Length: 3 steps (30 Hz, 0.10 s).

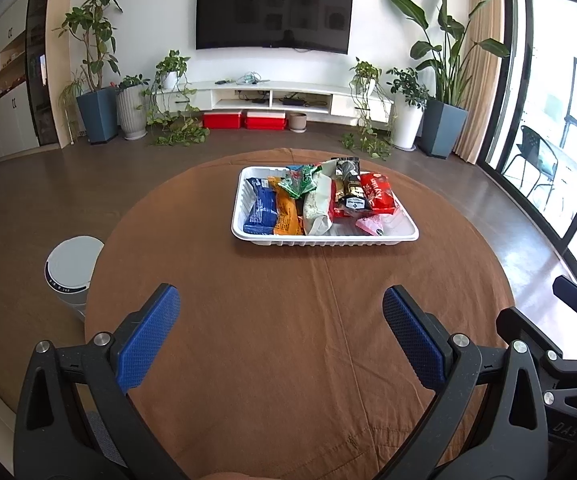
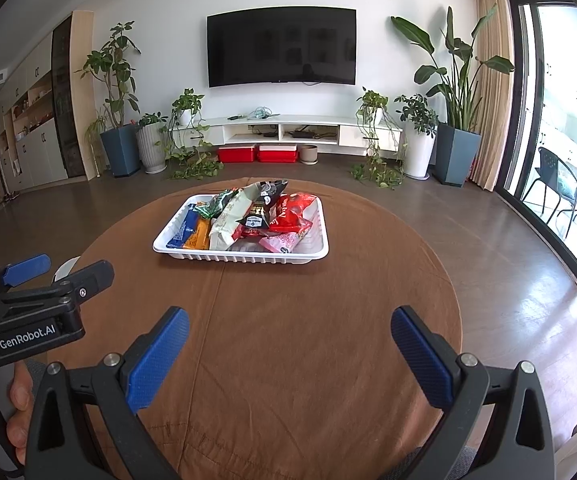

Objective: Organize snacks

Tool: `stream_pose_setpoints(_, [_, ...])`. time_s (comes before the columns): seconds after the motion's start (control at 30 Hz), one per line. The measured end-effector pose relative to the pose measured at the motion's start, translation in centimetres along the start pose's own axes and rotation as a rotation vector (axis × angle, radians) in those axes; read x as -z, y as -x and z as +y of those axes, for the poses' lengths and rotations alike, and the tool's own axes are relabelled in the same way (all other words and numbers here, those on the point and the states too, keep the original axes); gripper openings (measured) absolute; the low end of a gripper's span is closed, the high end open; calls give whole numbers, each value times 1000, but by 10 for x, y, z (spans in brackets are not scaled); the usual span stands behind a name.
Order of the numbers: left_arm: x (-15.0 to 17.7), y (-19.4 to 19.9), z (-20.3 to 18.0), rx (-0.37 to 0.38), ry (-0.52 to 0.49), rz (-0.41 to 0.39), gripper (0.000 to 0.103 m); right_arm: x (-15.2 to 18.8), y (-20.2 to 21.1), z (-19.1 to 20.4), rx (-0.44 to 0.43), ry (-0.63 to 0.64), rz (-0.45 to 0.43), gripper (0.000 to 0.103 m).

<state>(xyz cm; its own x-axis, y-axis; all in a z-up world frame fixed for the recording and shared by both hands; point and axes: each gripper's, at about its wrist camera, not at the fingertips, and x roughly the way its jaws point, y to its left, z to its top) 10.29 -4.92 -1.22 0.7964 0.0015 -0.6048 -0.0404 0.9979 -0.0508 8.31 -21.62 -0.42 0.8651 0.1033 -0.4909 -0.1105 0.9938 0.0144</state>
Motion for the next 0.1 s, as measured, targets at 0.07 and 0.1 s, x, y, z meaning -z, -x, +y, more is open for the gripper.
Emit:
stream_pose_setpoints(0.07, [1,1,-2,-10,-5,-11,103,3,2,-1,-2,-4,5,103])
stream_pose_setpoints(0.1, [0,1,0,-5,-2,-9,103,4,4,-2,-3,-7,8,103])
